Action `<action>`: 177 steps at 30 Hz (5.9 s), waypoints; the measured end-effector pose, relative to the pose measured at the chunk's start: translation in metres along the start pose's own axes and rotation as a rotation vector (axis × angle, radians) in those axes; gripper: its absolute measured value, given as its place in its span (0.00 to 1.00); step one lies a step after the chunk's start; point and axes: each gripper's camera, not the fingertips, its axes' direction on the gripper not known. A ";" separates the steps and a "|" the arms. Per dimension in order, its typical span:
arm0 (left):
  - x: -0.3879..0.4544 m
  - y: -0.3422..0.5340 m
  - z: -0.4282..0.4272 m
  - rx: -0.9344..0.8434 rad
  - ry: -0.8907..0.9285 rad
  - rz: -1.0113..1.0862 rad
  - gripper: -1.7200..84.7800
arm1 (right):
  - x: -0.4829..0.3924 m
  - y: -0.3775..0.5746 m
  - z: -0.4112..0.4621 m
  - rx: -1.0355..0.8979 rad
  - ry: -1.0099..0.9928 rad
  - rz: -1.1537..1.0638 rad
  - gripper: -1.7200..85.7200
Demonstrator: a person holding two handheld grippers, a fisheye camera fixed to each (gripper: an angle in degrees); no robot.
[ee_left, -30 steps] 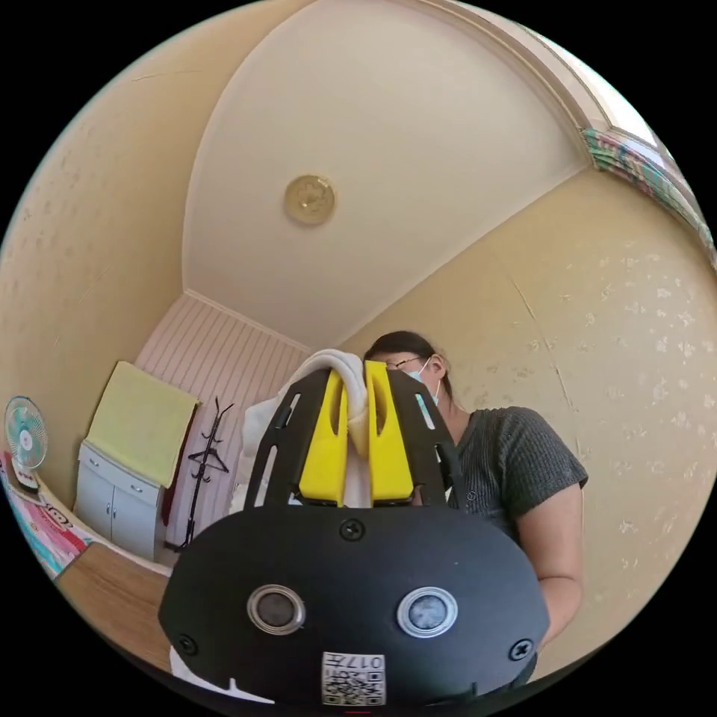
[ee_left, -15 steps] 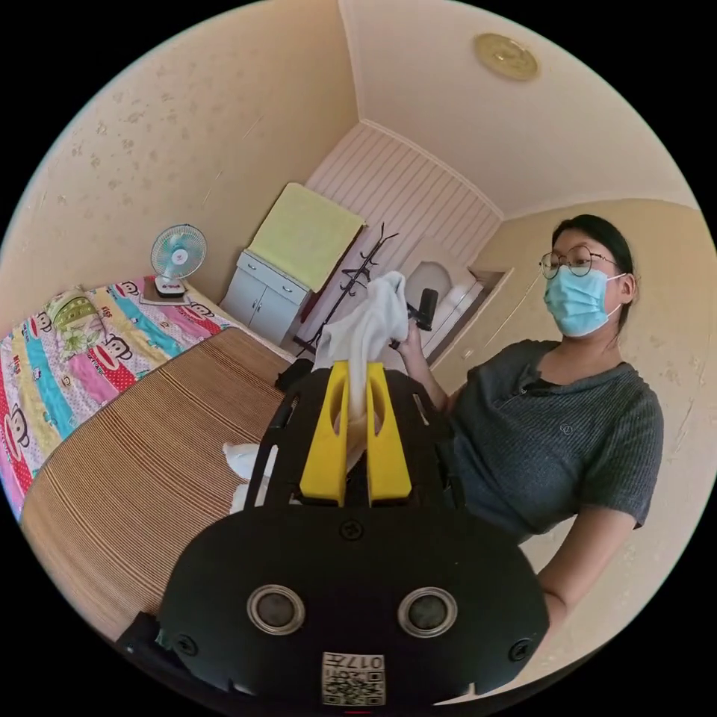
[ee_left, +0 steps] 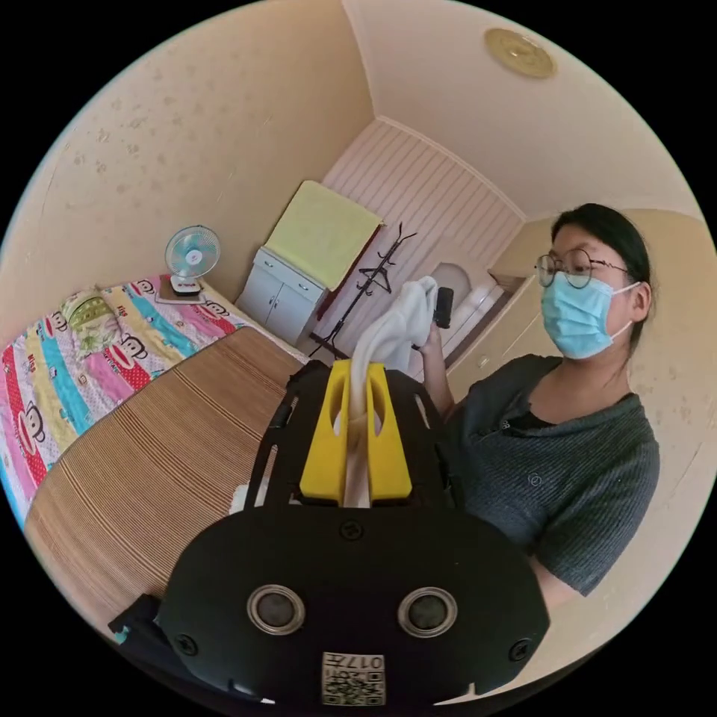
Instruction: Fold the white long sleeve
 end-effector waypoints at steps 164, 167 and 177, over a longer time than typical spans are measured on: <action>-0.441 0.377 0.121 -0.707 -0.319 -1.079 0.17 | 0.520 0.248 0.142 -1.240 -0.194 1.010 0.13; -0.445 0.366 0.110 -0.748 -0.312 -1.024 0.17 | 0.529 0.250 0.136 -1.172 -0.209 1.077 0.14; -0.445 0.353 0.058 -0.864 -0.234 -0.987 0.14 | 0.530 0.239 0.151 -1.278 -0.134 0.913 0.15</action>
